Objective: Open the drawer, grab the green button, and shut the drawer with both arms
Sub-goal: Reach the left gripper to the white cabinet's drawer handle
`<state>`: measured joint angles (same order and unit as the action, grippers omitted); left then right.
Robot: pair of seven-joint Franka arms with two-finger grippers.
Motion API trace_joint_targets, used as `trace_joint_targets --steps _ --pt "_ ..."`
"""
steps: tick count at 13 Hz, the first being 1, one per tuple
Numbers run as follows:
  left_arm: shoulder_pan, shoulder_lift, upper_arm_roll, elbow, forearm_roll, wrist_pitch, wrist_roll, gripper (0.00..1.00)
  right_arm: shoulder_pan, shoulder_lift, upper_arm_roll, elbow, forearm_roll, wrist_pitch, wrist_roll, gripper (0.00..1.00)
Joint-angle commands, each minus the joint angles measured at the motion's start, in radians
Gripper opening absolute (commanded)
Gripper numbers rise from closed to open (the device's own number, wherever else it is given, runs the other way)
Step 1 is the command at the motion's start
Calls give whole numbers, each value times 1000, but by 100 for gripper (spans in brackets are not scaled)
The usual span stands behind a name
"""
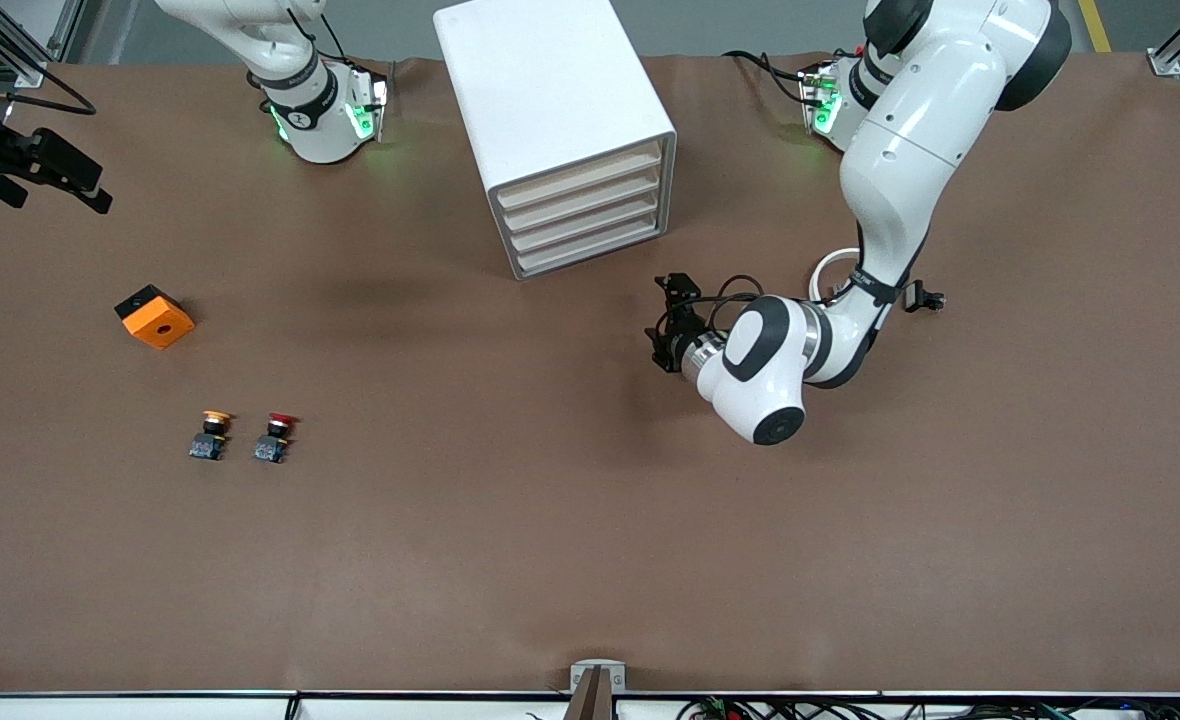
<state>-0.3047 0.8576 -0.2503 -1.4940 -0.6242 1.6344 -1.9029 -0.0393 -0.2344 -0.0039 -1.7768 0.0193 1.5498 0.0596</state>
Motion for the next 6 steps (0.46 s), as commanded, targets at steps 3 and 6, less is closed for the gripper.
trace_joint_targets --steps 3,6 --pt "-20 55 -3 18 -80 -126 -157 100 -5 -29 -1 -26 13 1 -12 100" --pt "-46 63 -1 -17 -114 -151 -198 100 -5 -29 -1 -24 13 0 -12 100"
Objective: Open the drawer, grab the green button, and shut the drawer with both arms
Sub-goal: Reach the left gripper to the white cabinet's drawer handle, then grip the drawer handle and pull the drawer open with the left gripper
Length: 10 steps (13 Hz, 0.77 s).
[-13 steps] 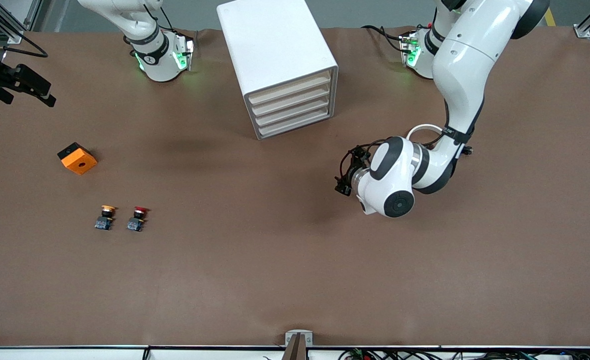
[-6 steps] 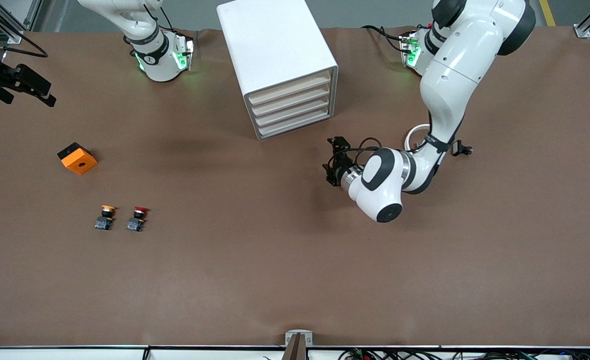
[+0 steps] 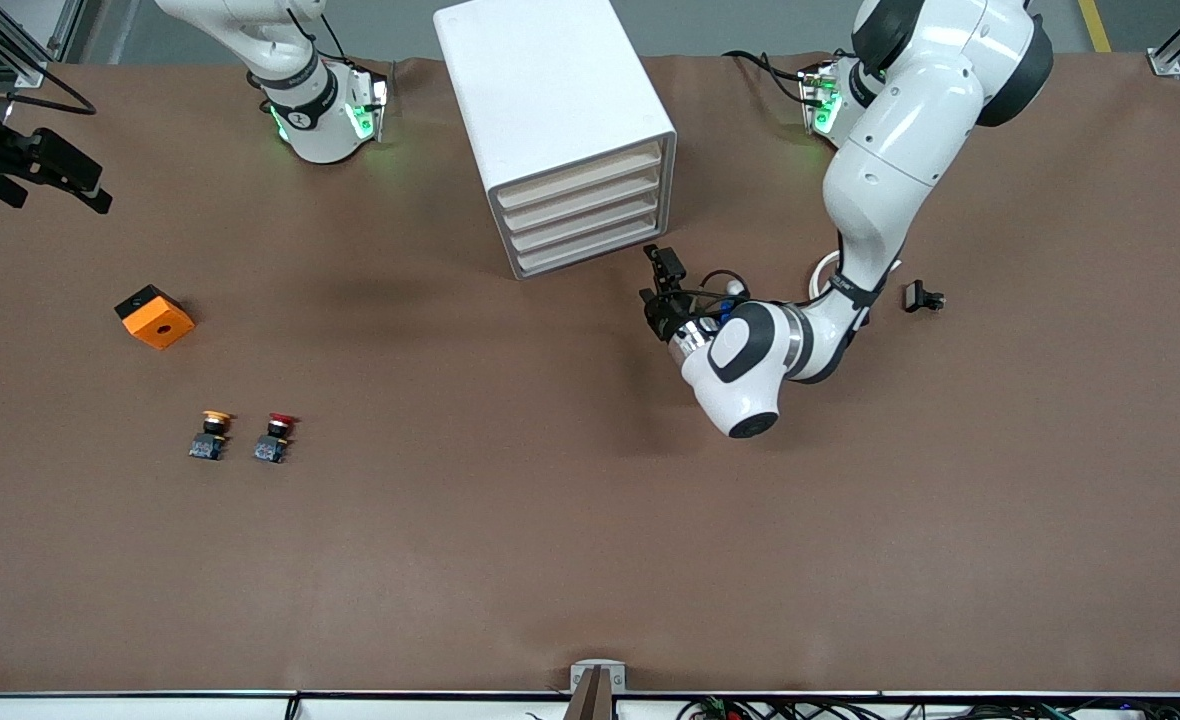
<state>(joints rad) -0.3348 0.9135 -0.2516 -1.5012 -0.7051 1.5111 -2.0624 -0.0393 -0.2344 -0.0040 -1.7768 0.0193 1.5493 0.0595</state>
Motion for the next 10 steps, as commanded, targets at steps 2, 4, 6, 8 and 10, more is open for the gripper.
trace_joint_targets --steps 2,4,6,8,10 --pt "-21 13 -2 -17 -42 -57 -76 100 -7 -29 -1 -24 11 0 -12 100" --pt "-38 13 0 -25 -60 -86 -90 100 -19 -29 -1 -24 11 0 -12 100" --pt "-53 12 0 -53 -60 -112 -105 95 -19 -29 -1 -24 13 -6 -12 100" --pt "-61 11 0 -62 -60 -117 -104 84 -19 -29 -1 -24 13 -6 -12 100" --pt "-78 16 2 -63 -60 -117 -104 74 -19 -29 -1 -23 13 -8 -12 100"
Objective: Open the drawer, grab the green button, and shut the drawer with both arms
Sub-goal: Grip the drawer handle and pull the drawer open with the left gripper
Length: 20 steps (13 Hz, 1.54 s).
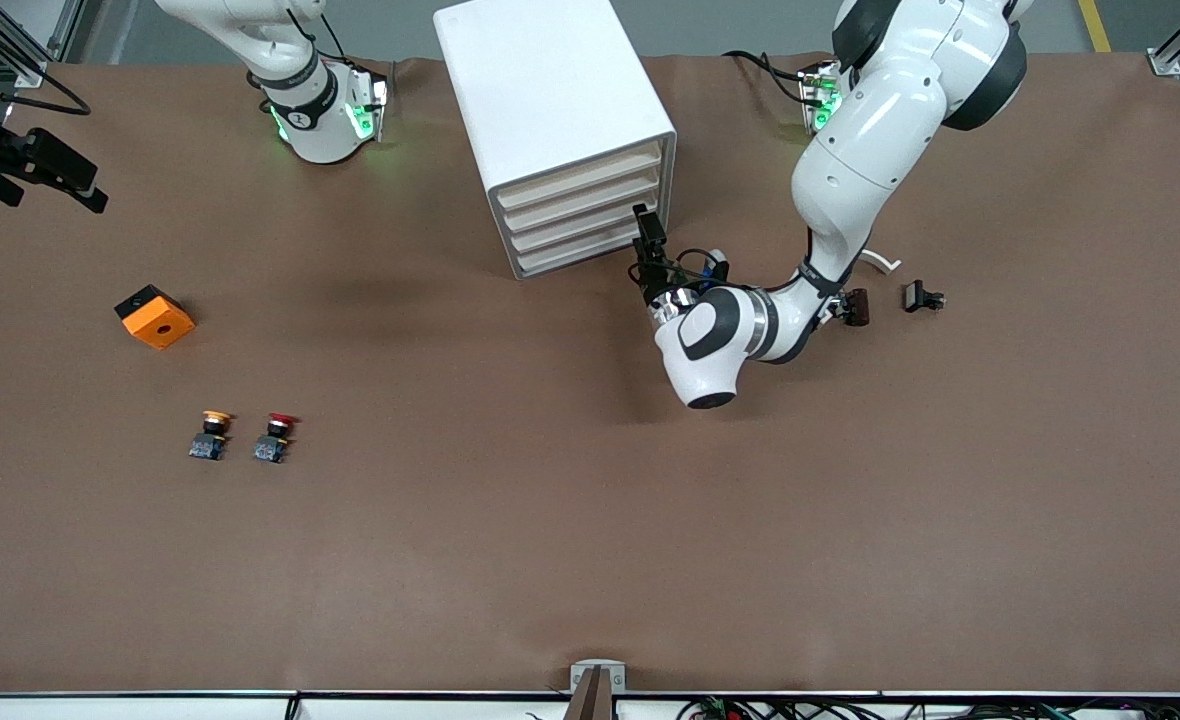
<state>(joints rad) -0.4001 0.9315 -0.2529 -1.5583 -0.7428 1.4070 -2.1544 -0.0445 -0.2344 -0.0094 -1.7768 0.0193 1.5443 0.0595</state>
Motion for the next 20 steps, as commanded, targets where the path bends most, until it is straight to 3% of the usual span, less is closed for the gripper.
trace_joint_targets --steps 1,3,5,7,9,11,20 --pt "-22 0 3 -11 -21 -13 -12 67 -14 -29 5 -23 13 -3 -12 100" --pt "-35 -2 1 -22 -23 -13 -12 49 -15 -29 3 -23 13 -3 -14 100" --pt "-48 6 3 -23 -21 -13 -2 42 -11 -28 6 -23 13 0 -12 100" --pt "-54 16 3 -17 -20 -11 -1 28 -12 -28 6 -23 13 2 -12 100" --pt "-51 17 3 -16 -20 -11 1 27 -12 -28 6 -23 13 2 -12 100" --pt "-43 16 10 -11 -21 -5 1 15 -12 -28 6 -23 13 -1 -14 100" --pt "35 12 15 15 -44 26 22 12 -17 -29 3 -23 13 -4 -12 100"
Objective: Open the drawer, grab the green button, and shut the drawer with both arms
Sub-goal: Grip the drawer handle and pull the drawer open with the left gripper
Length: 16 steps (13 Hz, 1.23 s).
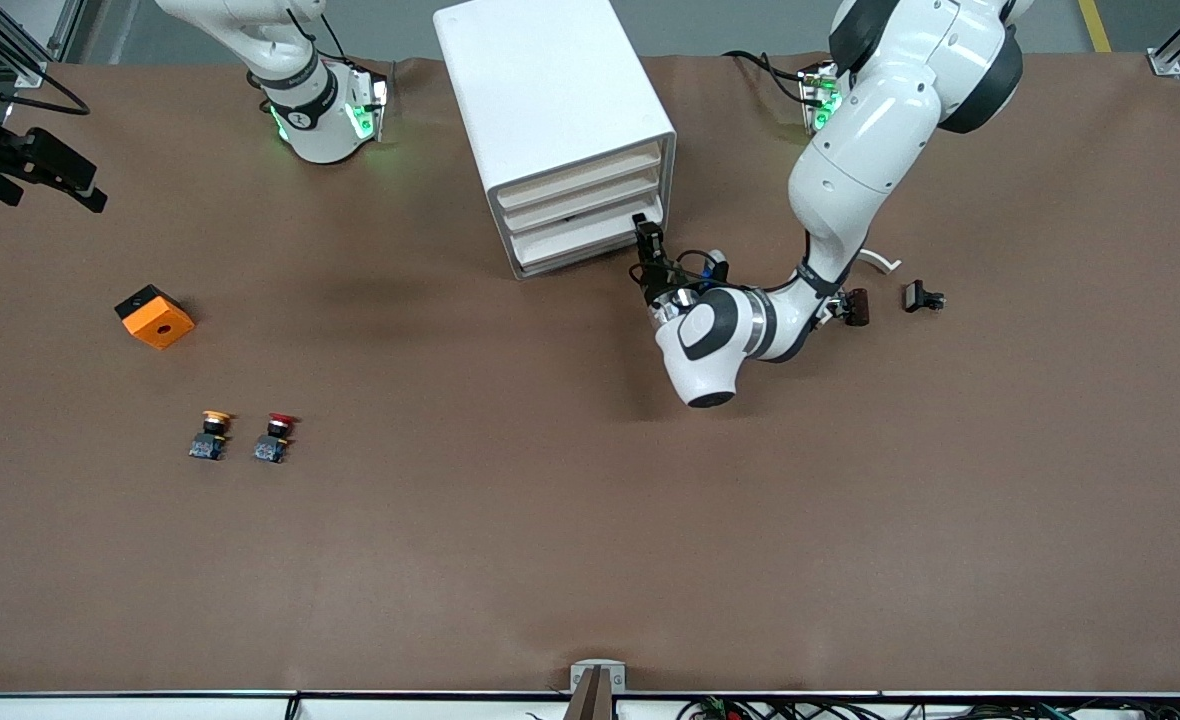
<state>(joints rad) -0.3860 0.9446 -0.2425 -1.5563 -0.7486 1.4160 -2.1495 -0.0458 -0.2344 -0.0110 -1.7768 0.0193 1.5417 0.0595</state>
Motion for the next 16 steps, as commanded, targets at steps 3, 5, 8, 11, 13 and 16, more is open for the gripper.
trace_joint_targets --steps 3,5,8,11,13,16 --pt "58 0 5 39 -38 20 19 13 -16 -29 5 -23 13 -2 -13 100" --pt "99 -7 5 61 -73 43 28 13 -17 -29 5 -24 13 -3 -13 100" --pt "140 -6 5 102 -121 60 31 14 -16 -29 -10 -23 13 -8 -15 100" --pt "186 -7 5 128 -156 66 30 15 -17 -26 -10 -21 13 -8 -17 100" --pt "214 -9 5 137 -166 69 30 17 -17 -25 -12 -6 11 -23 -12 100" --pt "233 -7 5 142 -170 69 33 22 -26 18 -10 63 10 -49 -13 100"
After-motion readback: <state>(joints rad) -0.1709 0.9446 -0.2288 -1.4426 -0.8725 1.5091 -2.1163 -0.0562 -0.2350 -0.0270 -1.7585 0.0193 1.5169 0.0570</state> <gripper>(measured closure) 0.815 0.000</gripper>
